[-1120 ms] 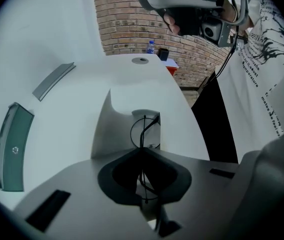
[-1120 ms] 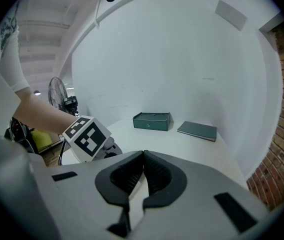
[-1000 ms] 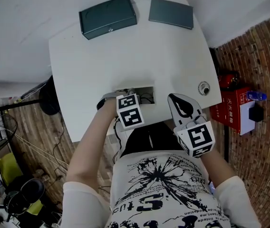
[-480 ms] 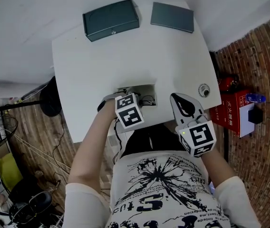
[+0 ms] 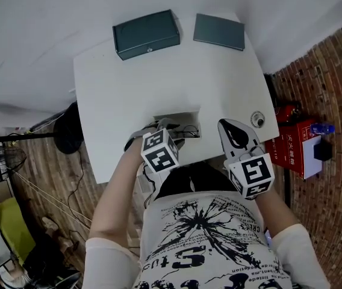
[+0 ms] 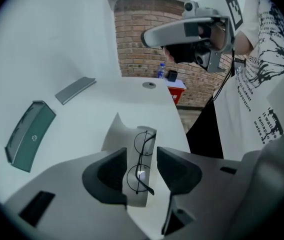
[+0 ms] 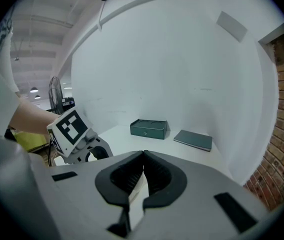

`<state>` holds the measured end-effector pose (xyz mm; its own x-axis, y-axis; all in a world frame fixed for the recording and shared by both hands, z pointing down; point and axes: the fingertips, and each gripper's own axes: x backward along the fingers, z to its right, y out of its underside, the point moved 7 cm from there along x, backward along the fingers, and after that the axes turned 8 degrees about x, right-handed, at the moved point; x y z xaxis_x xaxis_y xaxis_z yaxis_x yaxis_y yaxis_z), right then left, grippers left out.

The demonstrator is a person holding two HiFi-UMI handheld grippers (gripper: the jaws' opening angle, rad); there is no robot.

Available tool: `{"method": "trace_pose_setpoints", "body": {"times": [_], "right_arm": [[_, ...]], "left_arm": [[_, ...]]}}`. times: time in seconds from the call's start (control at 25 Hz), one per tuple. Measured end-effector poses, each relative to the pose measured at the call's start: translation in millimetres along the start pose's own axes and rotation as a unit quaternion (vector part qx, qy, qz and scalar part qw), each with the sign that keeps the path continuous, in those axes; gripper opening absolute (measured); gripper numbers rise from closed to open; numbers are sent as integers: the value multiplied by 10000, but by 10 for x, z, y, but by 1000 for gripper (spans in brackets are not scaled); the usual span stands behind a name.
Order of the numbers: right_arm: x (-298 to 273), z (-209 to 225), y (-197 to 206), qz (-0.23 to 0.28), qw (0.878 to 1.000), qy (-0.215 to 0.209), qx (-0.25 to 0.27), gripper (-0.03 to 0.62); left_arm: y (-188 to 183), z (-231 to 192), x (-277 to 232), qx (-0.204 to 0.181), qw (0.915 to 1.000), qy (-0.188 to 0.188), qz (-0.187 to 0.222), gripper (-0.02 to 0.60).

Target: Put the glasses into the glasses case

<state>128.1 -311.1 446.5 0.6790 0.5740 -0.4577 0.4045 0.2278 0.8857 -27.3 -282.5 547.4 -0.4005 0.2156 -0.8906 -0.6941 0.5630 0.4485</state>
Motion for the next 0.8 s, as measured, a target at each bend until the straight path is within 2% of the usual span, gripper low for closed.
{"method": "trace_pose_setpoints", "body": {"times": [0.2, 0.36, 0.48, 0.6, 0.8], "right_arm": [[61, -6, -108, 120, 9999, 72, 52, 15], [95, -23, -251, 260, 9995, 113, 126, 15], [161, -46, -346, 341, 9992, 135, 172, 15], [203, -48, -442, 471, 9985, 167, 236, 15], [282, -51, -633, 850, 9956, 205, 347, 15]], "left_arm": [[-115, -53, 402, 274, 9948, -510, 838, 135], [-219, -171, 780, 532, 9792, -1253, 1501, 23], [-268, -182, 1031, 782, 9667, -1558, 1873, 14], [-305, -203, 1270, 1047, 9511, -1771, 2305, 12], [-330, -175, 1749, 1345, 9119, -2179, 3206, 12]]}}
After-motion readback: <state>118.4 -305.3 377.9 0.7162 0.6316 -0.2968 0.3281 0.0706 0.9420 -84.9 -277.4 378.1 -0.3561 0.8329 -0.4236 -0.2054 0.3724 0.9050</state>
